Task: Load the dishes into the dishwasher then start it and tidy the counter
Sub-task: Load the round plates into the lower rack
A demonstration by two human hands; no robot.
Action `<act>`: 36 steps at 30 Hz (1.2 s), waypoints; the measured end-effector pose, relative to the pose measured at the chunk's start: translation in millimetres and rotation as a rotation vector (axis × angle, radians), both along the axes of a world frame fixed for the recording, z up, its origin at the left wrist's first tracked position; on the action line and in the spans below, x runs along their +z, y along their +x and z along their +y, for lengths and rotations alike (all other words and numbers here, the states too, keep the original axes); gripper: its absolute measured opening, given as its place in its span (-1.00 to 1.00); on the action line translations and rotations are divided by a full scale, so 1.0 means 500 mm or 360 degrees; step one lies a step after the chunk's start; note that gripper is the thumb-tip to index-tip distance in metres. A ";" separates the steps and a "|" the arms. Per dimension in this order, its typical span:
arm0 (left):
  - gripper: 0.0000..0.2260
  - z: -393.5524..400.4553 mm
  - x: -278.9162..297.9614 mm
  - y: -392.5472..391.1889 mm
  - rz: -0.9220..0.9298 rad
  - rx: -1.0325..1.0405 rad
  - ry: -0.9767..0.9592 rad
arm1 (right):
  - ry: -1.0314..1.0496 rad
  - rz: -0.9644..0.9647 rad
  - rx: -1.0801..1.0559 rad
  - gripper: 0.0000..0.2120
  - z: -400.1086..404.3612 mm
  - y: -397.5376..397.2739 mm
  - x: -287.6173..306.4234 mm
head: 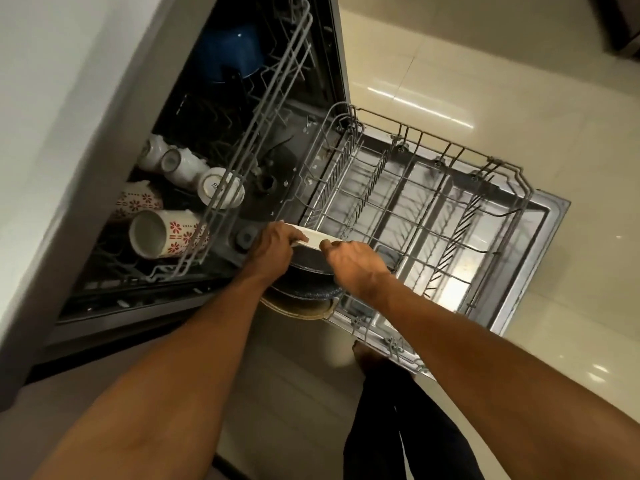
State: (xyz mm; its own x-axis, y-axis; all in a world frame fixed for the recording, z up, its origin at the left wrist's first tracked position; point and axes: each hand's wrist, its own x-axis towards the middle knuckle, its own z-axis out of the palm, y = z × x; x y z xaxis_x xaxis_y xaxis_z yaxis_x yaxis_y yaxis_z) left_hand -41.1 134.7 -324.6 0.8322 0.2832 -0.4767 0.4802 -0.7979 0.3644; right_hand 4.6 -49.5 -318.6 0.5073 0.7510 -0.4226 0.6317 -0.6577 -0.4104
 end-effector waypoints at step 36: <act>-0.58 0.016 -0.121 0.009 0.0296 -0.0251 0.0281 | 0.0031 0.0363 -0.0457 -0.71 0.026 -0.036 -0.186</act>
